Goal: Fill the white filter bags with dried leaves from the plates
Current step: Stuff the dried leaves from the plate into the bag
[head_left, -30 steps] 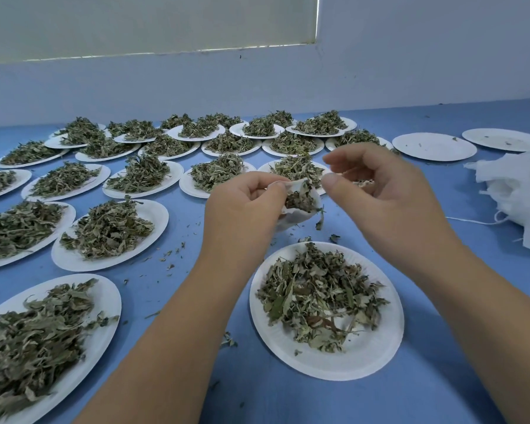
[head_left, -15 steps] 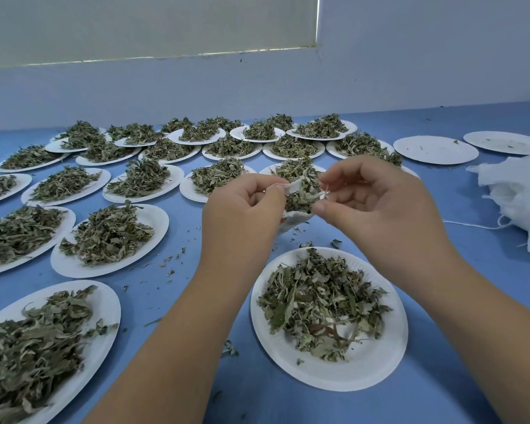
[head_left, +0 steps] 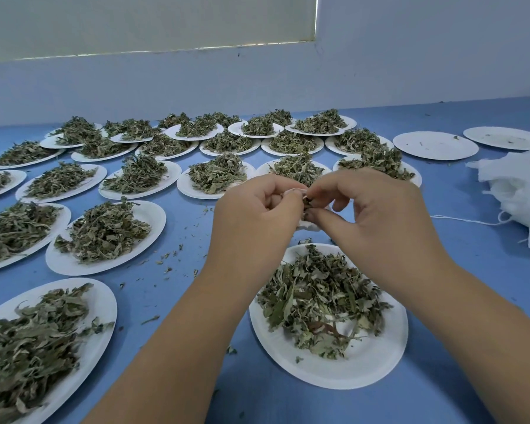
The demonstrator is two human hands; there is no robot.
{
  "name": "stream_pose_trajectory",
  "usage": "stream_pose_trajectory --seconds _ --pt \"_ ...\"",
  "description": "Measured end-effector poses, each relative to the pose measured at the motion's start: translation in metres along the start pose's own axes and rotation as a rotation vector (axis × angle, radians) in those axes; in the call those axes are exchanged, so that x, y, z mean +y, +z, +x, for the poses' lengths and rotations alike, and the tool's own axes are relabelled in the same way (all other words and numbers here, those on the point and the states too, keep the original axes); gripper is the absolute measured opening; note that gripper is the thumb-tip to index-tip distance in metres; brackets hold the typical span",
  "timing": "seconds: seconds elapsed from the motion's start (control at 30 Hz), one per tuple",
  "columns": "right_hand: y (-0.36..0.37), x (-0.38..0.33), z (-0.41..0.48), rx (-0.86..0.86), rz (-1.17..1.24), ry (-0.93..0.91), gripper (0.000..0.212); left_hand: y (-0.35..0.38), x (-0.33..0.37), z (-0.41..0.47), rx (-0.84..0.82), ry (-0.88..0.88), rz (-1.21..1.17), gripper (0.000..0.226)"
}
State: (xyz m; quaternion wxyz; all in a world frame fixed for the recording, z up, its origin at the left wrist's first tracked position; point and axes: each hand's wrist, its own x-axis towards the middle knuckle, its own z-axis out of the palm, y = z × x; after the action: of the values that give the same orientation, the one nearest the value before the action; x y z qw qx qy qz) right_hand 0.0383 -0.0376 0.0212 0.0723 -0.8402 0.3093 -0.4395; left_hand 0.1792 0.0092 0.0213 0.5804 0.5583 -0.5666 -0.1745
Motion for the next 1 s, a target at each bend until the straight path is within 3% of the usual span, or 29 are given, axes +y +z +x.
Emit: stream_pose_trajectory --seconds 0.27,0.5,0.67,1.0 --pt "0.002 0.002 0.0 0.037 -0.048 -0.038 0.004 0.001 0.002 -0.001 -0.003 -0.039 -0.037 0.023" --pt "-0.003 0.003 0.002 -0.06 0.03 -0.073 0.016 0.0 0.001 0.0 0.034 -0.052 -0.02 0.023" --pt "-0.014 0.007 0.005 -0.025 0.174 -0.061 0.025 -0.004 0.003 0.0 0.093 -0.08 -0.083 0.021" --pt "-0.004 0.004 0.004 -0.137 0.022 -0.25 0.025 -0.005 0.006 -0.001 0.046 -0.135 -0.232 0.025"
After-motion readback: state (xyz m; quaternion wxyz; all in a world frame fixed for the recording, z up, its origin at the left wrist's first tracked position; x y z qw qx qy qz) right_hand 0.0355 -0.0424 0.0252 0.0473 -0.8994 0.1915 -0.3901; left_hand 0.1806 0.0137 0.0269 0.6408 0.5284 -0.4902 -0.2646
